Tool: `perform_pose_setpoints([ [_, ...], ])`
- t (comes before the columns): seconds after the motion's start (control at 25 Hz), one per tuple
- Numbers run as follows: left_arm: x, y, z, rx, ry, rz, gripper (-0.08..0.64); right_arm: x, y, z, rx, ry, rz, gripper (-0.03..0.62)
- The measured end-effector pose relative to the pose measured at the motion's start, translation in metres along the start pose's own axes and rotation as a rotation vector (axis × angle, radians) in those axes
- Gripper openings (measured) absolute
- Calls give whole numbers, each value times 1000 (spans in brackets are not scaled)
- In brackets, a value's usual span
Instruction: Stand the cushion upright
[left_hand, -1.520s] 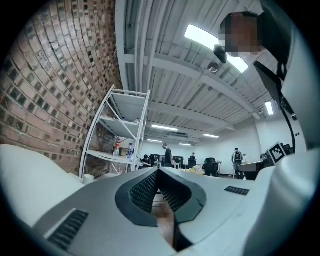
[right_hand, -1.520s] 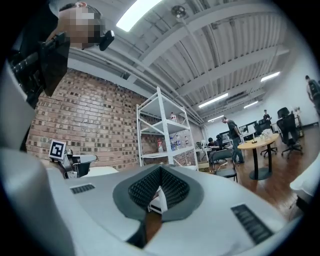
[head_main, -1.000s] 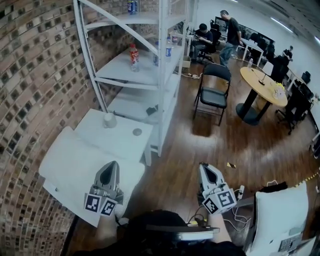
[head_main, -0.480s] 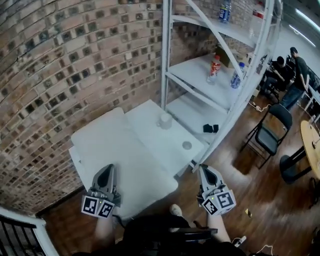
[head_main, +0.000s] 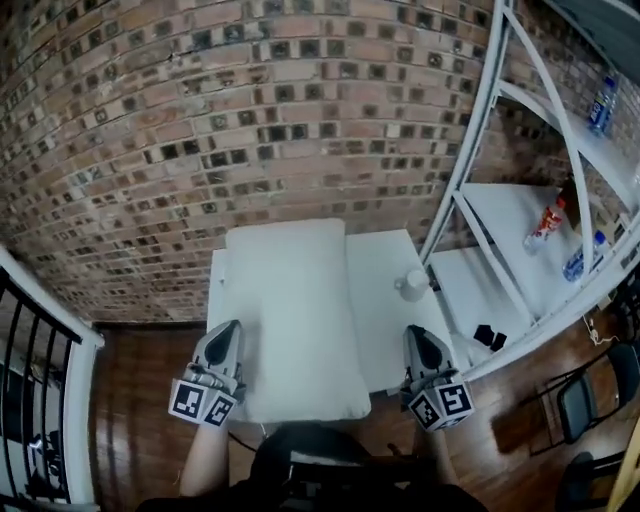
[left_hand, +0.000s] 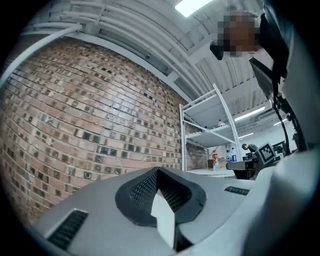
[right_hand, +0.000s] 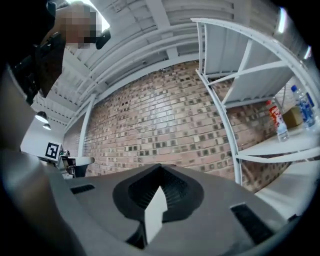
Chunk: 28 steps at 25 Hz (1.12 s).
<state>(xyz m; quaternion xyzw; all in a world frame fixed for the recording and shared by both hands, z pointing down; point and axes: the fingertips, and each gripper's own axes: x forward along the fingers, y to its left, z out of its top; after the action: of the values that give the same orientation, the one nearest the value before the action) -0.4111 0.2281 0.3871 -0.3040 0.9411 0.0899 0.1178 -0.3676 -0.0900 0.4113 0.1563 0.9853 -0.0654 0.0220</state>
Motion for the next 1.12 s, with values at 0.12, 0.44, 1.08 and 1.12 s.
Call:
perform_pose_setpoints([
  [0.12, -15, 6, 5, 40, 7, 101, 0, 21, 5, -8, 25, 22, 107, 5],
  [0.44, -53, 32, 7, 92, 41, 277, 0, 65, 21, -31, 71, 61, 246, 5],
  [1.08, -4, 106, -48, -30, 249, 243, 54, 151, 58, -91, 193, 299, 284, 223],
  [1.12, -2, 113, -57, -54, 277, 245, 140, 155, 60, -101, 213, 340, 279, 266],
])
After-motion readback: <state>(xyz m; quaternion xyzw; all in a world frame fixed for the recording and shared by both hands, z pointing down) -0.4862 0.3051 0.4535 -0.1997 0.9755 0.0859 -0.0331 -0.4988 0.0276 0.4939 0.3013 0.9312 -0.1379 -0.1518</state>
